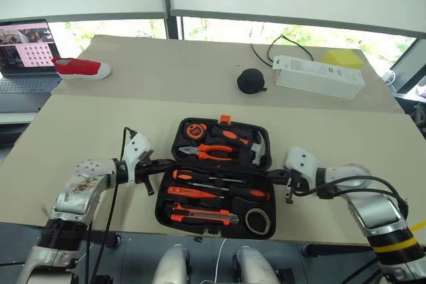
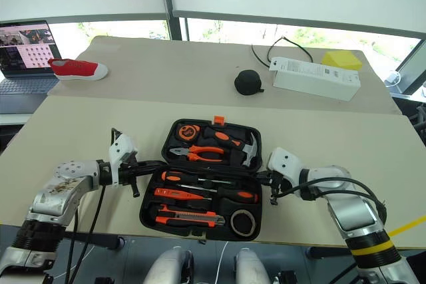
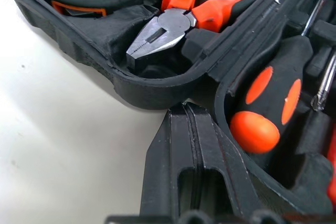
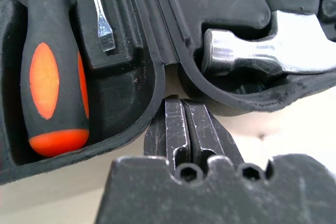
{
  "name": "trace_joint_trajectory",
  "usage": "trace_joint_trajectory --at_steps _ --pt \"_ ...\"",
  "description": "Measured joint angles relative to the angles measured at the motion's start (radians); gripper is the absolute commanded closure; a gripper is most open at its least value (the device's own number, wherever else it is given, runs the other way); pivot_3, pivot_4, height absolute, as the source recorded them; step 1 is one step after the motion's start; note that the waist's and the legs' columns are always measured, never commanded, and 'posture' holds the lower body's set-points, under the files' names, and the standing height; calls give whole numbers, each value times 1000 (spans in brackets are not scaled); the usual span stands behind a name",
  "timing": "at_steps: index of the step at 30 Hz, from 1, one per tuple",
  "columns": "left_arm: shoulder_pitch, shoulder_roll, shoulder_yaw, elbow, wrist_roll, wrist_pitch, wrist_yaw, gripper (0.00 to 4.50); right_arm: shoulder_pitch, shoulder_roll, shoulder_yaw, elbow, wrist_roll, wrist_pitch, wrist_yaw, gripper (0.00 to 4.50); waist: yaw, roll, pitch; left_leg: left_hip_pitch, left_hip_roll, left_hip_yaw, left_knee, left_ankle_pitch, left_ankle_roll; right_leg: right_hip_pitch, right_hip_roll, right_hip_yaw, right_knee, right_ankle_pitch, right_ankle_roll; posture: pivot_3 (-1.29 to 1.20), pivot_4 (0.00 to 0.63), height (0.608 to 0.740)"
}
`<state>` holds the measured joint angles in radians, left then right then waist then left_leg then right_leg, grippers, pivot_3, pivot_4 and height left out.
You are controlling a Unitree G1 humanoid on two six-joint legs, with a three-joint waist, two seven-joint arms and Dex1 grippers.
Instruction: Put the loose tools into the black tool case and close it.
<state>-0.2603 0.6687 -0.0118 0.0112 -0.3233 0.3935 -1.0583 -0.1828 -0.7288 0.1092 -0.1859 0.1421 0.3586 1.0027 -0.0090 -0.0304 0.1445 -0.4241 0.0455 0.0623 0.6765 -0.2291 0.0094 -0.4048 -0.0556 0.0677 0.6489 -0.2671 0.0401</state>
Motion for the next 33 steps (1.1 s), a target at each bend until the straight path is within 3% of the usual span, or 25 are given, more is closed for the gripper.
trace_joint_trajectory --at_steps 1,4,8,14,19,25,26,28,29,33 --pt "4 3 7 0 -3 0 0 4500 5 -1 -7 0 0 -1 -5 4161 -1 0 0 0 0 0 0 0 0 0 0 0 0 0 0 0 150 740" --pt "6 11 68 -2 -75 60 -4 3832 11 -5 -70 -8 69 96 -12 3390 -2 0 0 0 0 -1 1 0 0 0 0 0 1 0 0 0 150 740" --pt "-20 114 123 -29 -128 258 31 2351 -69 -20 -201 -59 248 462 -64 1991 -6 0 0 1 1 -4 0 0 0 0 0 1 2 0 0 0 150 740" --pt "-179 146 106 -37 -195 558 89 283 -300 -47 -176 -95 340 944 -199 8 -1 -1 1 1 0 -4 1 1 0 -1 0 1 3 0 0 0 150 740" --pt "-294 85 35 24 -167 643 187 283 -414 51 -171 -22 351 1170 -298 8 -2 -1 1 -1 -1 -3 0 1 0 -2 0 0 1 0 0 0 150 740" --pt "-359 -16 -19 109 -108 657 289 283 -478 117 -132 86 307 1177 -406 8 -3 -1 1 -6 -2 -3 0 1 0 -6 0 0 2 0 0 0 150 740" --pt "-366 -20 -21 112 -104 656 299 700 -480 123 -131 98 303 1175 -418 0 -4 -1 1 -6 -2 -3 0 1 0 -7 0 0 2 0 0 0 150 740" --pt "-369 -31 -22 117 -98 654 307 951 -481 123 -127 115 301 1175 -432 512 -3 -1 1 -7 -2 -3 0 1 0 -7 0 1 3 0 0 0 150 740" --pt "-369 -37 -22 116 -99 653 306 1358 -481 123 -123 118 300 1175 -438 710 -4 -1 1 -6 -2 -3 1 1 0 -7 0 1 4 0 0 0 150 740" --pt "-372 -54 -36 115 -101 635 297 2737 -492 122 -93 114 303 1169 -445 2067 -2 -1 1 -4 -3 -2 2 2 0 -6 -1 1 8 0 0 0 150 740"
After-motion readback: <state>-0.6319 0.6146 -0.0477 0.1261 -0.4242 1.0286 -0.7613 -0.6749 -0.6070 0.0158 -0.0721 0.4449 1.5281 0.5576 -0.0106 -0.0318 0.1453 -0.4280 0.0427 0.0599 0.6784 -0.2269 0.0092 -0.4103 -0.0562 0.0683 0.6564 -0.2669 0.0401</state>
